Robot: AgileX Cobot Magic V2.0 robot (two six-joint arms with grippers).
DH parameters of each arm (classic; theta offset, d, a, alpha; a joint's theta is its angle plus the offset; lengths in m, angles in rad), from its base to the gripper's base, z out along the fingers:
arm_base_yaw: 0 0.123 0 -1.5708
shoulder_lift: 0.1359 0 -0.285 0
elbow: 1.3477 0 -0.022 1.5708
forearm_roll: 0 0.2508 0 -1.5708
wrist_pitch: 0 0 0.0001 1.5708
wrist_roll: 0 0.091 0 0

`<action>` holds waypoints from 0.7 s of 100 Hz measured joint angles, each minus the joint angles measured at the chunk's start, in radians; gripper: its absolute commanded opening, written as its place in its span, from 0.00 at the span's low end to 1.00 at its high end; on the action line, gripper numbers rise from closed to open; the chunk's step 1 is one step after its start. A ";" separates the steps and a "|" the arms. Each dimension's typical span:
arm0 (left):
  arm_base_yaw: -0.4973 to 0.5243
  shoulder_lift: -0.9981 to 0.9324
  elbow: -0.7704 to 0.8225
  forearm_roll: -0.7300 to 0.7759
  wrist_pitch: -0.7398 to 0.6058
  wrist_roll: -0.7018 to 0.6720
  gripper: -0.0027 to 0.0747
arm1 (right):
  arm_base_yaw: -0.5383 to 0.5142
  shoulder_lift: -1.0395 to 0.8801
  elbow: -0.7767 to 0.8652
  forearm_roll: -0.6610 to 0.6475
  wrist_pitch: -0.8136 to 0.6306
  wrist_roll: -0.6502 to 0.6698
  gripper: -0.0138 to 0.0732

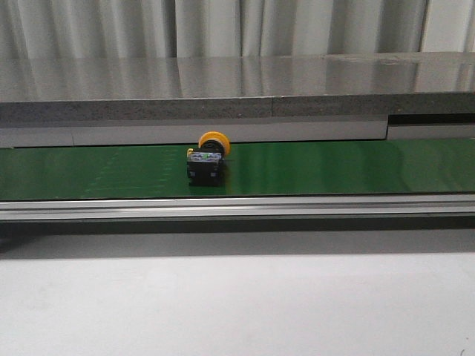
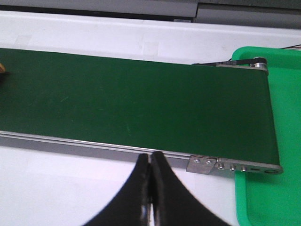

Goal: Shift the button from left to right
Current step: 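Release the button and retract the left gripper as the belt carries it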

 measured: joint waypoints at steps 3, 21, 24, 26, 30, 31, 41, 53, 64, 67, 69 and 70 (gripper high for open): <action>0.000 0.000 0.000 0.000 0.000 0.000 0.01 | 0.000 0.017 -0.005 0.000 0.000 0.000 0.08; 0.000 0.000 0.000 0.000 0.000 0.000 0.01 | 0.000 0.085 -0.012 0.000 0.014 0.000 0.12; 0.000 0.000 0.000 0.000 0.000 0.000 0.01 | 0.000 0.090 -0.012 0.000 0.019 0.000 0.15; 0.000 0.000 0.000 0.000 0.000 0.000 0.01 | 0.000 0.095 -0.012 0.000 0.021 0.000 0.18; 0.000 0.000 0.000 0.000 0.000 0.000 0.01 | 0.000 0.098 -0.012 0.000 0.032 0.000 0.26; 0.000 0.000 0.000 0.000 0.000 0.000 0.01 | 0.000 0.098 -0.012 0.000 0.032 0.000 0.27; 0.000 0.000 0.000 0.000 0.000 0.000 0.01 | 0.000 0.100 -0.012 0.000 0.046 0.000 0.50; 0.000 0.000 0.000 0.000 0.000 0.000 0.01 | 0.000 0.100 -0.012 0.000 0.052 0.000 0.75; 0.000 0.000 0.000 0.000 -0.001 0.000 0.01 | 0.000 0.100 -0.012 0.000 0.052 0.000 0.82; 0.000 0.000 0.000 0.000 -0.001 0.000 0.01 | 0.000 0.100 -0.012 0.000 0.046 0.000 0.82; 0.000 0.000 0.000 0.000 -0.001 0.000 0.01 | 0.000 0.100 -0.012 0.000 0.045 0.000 0.82; 0.000 0.000 0.000 0.000 -0.001 0.000 0.01 | 0.000 0.100 -0.012 0.000 0.042 0.000 0.82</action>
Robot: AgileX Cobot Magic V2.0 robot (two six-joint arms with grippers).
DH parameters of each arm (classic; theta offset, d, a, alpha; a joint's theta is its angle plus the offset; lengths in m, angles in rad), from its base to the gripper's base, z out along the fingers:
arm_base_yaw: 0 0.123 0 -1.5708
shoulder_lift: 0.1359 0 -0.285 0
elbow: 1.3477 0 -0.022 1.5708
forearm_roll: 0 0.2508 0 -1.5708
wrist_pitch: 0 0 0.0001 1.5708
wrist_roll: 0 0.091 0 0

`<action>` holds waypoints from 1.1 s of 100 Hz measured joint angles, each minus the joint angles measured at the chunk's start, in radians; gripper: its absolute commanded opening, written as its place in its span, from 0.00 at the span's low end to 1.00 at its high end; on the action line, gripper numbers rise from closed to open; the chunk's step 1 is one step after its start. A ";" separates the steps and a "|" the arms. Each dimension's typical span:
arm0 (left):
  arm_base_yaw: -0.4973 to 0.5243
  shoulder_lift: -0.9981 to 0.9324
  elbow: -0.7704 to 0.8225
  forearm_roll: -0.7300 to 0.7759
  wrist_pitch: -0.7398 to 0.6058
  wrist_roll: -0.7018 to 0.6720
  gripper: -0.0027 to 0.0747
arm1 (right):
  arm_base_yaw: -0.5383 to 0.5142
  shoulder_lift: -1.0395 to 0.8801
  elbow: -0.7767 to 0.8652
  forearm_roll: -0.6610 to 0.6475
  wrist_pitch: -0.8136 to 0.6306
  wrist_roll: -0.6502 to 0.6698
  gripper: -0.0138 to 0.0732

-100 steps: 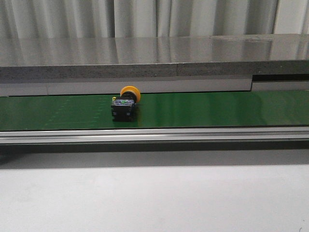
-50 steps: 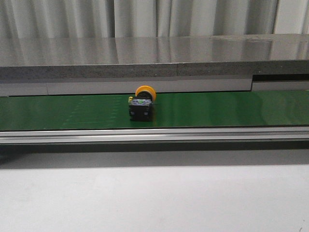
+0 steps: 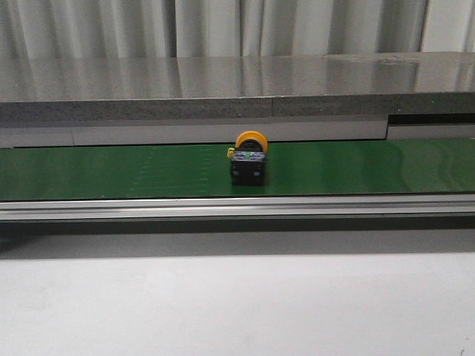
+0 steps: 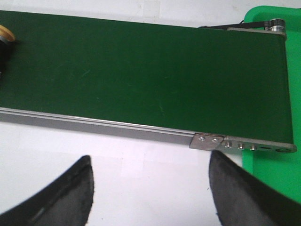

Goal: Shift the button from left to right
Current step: 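Release the button and retract the left gripper as the belt carries it, then lower the right gripper onto the arriving button and grasp it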

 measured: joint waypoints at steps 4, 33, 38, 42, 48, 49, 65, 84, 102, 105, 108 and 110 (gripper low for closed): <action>0.000 0.000 0.000 0.000 0.000 0.000 0.01 | 0.000 0.001 0.000 0.002 -0.011 0.000 0.82; 0.000 0.000 0.000 0.000 -0.002 0.000 0.01 | 0.000 0.033 -0.005 0.132 -0.097 0.000 0.82; 0.000 0.000 0.000 0.000 -0.002 0.000 0.01 | 0.000 0.057 -0.017 0.152 -0.106 0.002 0.82; 0.000 0.000 0.000 0.000 -0.002 0.000 0.01 | 0.000 0.081 -0.029 0.162 -0.112 0.002 0.82; 0.000 0.000 0.000 0.000 -0.002 0.000 0.01 | 0.000 0.124 -0.047 0.175 -0.114 0.002 0.82; 0.000 0.000 0.000 0.000 -0.002 0.000 0.01 | 0.000 0.129 -0.052 0.175 -0.114 0.002 0.82; 0.000 0.000 0.000 0.000 -0.002 0.000 0.01 | 0.014 0.250 -0.109 0.191 -0.114 0.002 0.82; 0.000 0.000 0.000 0.000 -0.004 0.000 0.01 | 0.080 0.387 -0.181 0.193 -0.119 0.002 0.82; 0.000 0.000 0.000 0.000 -0.005 0.000 0.01 | 0.132 0.511 -0.240 0.196 -0.128 0.000 0.82; 0.000 0.000 0.000 0.000 -0.005 0.000 0.01 | 0.138 0.528 -0.250 0.196 -0.129 0.000 0.82; 0.000 0.000 0.000 0.000 -0.005 0.000 0.01 | 0.144 0.544 -0.257 0.196 -0.129 0.000 0.82; 0.000 0.000 0.000 0.000 -0.005 0.000 0.01 | 0.149 0.555 -0.263 0.196 -0.129 0.000 0.82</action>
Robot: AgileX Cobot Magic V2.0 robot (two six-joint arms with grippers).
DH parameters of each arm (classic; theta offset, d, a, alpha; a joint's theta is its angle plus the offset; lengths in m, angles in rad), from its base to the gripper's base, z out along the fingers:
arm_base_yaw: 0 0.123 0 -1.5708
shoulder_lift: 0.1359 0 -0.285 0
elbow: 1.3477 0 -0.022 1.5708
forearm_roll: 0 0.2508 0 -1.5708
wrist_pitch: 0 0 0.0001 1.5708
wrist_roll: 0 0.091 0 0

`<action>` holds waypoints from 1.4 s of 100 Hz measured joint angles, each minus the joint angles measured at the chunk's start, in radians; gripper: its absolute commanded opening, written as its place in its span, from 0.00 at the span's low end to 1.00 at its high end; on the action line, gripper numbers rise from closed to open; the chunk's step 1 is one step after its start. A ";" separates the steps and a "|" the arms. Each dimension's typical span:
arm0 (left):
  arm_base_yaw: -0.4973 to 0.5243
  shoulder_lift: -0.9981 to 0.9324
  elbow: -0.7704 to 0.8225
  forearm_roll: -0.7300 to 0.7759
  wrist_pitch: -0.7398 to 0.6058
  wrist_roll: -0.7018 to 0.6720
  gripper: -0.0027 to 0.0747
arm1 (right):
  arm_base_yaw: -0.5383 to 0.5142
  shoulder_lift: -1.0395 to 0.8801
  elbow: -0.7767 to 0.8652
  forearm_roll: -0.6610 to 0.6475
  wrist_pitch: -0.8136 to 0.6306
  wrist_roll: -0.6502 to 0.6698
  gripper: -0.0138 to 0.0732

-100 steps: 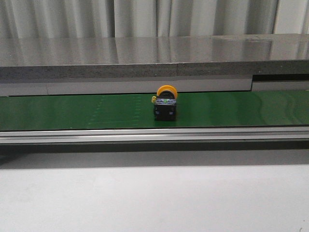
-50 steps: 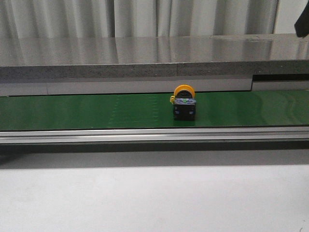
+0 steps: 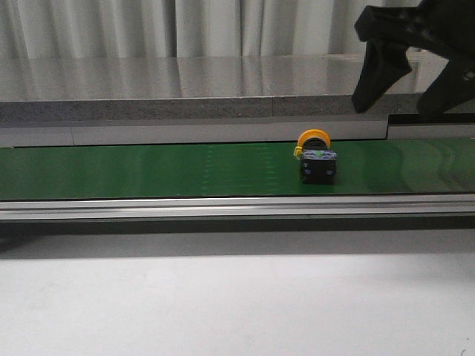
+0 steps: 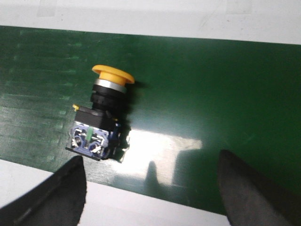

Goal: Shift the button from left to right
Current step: 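Lower the right gripper onto the arriving button and grasp it, then lift the button off the belt and lower it into the green tray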

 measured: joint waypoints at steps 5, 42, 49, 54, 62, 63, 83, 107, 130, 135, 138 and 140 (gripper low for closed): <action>0.000 0.000 0.000 0.000 0.000 0.000 0.01 | 0.007 0.025 -0.012 0.002 0.000 0.000 0.82; 0.000 0.000 0.000 0.000 0.000 0.000 0.01 | 0.037 0.145 -0.051 0.002 -0.027 0.000 0.82; 0.000 0.000 0.000 0.000 0.000 0.000 0.01 | 0.037 0.158 -0.051 0.002 -0.041 0.000 0.82; 0.000 0.000 0.000 0.000 0.000 0.000 0.01 | 0.037 0.167 -0.051 0.002 -0.048 0.000 0.82; 0.000 0.000 0.000 0.000 0.000 0.000 0.01 | 0.037 0.181 -0.051 0.002 -0.053 0.000 0.82; 0.000 0.000 0.000 0.000 0.000 0.000 0.01 | 0.037 0.183 -0.051 0.002 -0.053 0.000 0.82; 0.000 0.000 0.000 0.000 0.000 0.000 0.01 | 0.037 0.215 -0.051 0.002 -0.062 0.000 0.76; 0.000 0.000 0.000 0.000 0.000 0.000 0.01 | 0.037 0.218 -0.051 0.002 -0.066 0.000 0.49; 0.000 0.000 0.000 0.000 0.000 0.000 0.01 | 0.037 0.218 -0.054 0.000 -0.058 0.000 0.49; 0.000 0.000 0.000 0.000 0.000 0.000 0.01 | 0.035 0.218 -0.055 -0.004 -0.050 0.000 0.49; 0.000 0.000 0.000 0.000 0.000 0.000 0.01 | 0.035 0.212 -0.055 -0.008 -0.042 0.000 0.49; 0.000 0.000 0.000 0.000 0.000 0.000 0.01 | 0.033 0.211 -0.058 -0.010 -0.035 0.000 0.49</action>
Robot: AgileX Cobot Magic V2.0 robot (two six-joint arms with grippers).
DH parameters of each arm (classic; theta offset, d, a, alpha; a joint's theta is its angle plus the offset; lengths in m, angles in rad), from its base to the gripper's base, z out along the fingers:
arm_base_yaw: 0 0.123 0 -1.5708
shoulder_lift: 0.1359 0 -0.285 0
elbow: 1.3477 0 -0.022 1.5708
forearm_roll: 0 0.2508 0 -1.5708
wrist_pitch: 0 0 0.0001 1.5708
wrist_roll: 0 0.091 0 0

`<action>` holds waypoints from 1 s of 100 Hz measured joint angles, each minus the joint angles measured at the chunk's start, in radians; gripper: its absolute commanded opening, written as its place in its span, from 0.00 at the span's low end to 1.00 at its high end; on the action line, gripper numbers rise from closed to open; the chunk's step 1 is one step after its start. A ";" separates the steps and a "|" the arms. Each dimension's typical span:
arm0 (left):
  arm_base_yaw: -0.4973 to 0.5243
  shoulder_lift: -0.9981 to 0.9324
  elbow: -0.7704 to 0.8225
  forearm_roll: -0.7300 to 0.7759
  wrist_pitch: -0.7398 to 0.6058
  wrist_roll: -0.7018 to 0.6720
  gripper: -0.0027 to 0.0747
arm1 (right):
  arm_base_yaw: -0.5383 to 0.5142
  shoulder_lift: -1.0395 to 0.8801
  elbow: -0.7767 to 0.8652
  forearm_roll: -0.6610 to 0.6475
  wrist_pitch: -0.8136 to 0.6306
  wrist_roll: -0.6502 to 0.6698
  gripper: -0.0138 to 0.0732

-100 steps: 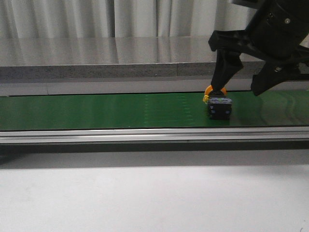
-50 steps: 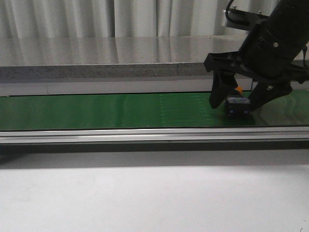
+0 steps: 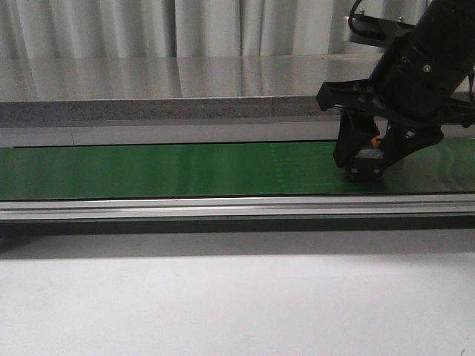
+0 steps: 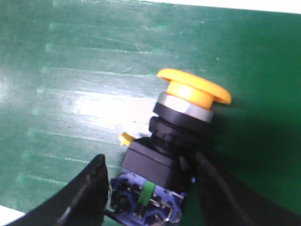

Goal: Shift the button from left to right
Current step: 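Lift the button off the belt and lower it into the green tray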

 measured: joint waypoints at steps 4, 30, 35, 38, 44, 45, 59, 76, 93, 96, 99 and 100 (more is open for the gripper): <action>0.000 0.000 0.000 0.000 0.000 0.000 0.01 | -0.007 -0.007 -0.005 -0.003 0.017 0.000 0.49; 0.000 0.000 0.000 0.000 0.000 0.000 0.01 | -0.120 -0.072 -0.110 -0.089 0.157 0.000 0.49; 0.000 0.000 0.000 0.000 0.000 0.000 0.01 | -0.155 -0.078 -0.130 -0.116 0.182 0.000 0.49; 0.000 0.000 0.000 0.000 0.000 0.000 0.01 | -0.175 -0.084 -0.140 -0.130 0.194 0.000 0.49; 0.000 0.000 0.000 0.000 0.000 0.000 0.01 | -0.226 -0.088 -0.155 -0.156 0.211 0.000 0.49; 0.000 0.000 0.000 0.000 0.000 0.000 0.01 | -0.231 -0.088 -0.154 -0.163 0.213 0.000 0.49; 0.000 0.000 0.000 0.000 0.000 0.000 0.01 | -0.357 -0.089 -0.163 -0.218 0.224 0.000 0.49; 0.000 0.000 0.000 0.000 0.000 0.000 0.01 | -0.508 -0.089 -0.163 -0.240 0.220 0.000 0.49; 0.000 0.000 0.000 0.000 0.000 0.000 0.01 | -0.623 -0.067 -0.165 -0.250 0.199 0.000 0.49; 0.000 0.000 0.000 0.000 0.000 0.000 0.01 | -0.633 -0.055 -0.165 -0.250 0.194 0.000 0.49; 0.000 0.000 0.000 0.000 0.000 0.000 0.01 | -0.640 -0.044 -0.165 -0.250 0.192 0.000 0.49; 0.000 0.000 0.000 0.000 0.000 0.000 0.01 | -0.643 -0.041 -0.165 -0.250 0.189 0.000 0.49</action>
